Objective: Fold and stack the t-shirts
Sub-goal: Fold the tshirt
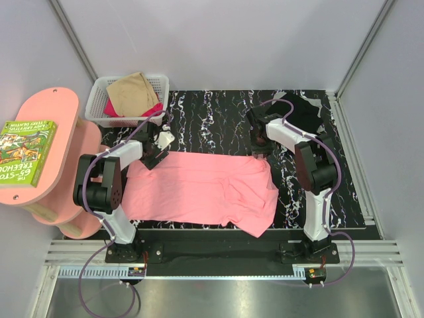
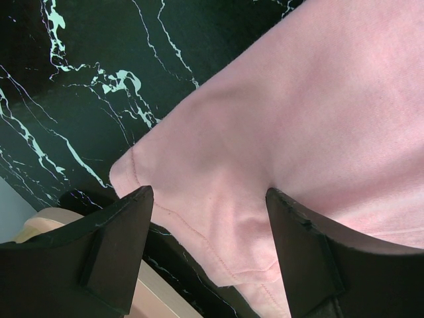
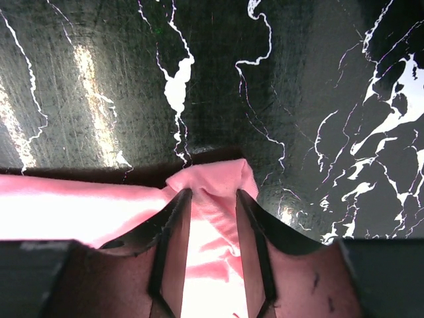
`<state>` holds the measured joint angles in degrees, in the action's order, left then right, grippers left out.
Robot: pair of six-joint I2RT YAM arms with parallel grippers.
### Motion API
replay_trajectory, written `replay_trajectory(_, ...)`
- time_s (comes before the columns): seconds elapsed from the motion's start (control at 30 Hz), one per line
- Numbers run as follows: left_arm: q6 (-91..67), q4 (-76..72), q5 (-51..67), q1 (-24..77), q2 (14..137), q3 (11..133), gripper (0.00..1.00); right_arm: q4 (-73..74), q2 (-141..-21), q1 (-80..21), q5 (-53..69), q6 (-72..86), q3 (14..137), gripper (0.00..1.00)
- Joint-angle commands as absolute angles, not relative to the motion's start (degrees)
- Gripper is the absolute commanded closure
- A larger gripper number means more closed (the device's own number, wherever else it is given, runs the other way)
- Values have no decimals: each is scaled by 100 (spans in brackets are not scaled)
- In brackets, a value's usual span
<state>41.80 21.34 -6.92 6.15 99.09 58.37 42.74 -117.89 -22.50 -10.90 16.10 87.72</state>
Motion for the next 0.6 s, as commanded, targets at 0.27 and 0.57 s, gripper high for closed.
replay_trajectory(0.27,4298,2233,-729,563,9861,5669,26,4236,-11830,-2268,-1353,1635,8702,100)
replay_trajectory(0.57,4386,2180,-765,492,9914,5634,26,4333,-11426,-1654,-1969,1670,8376,100)
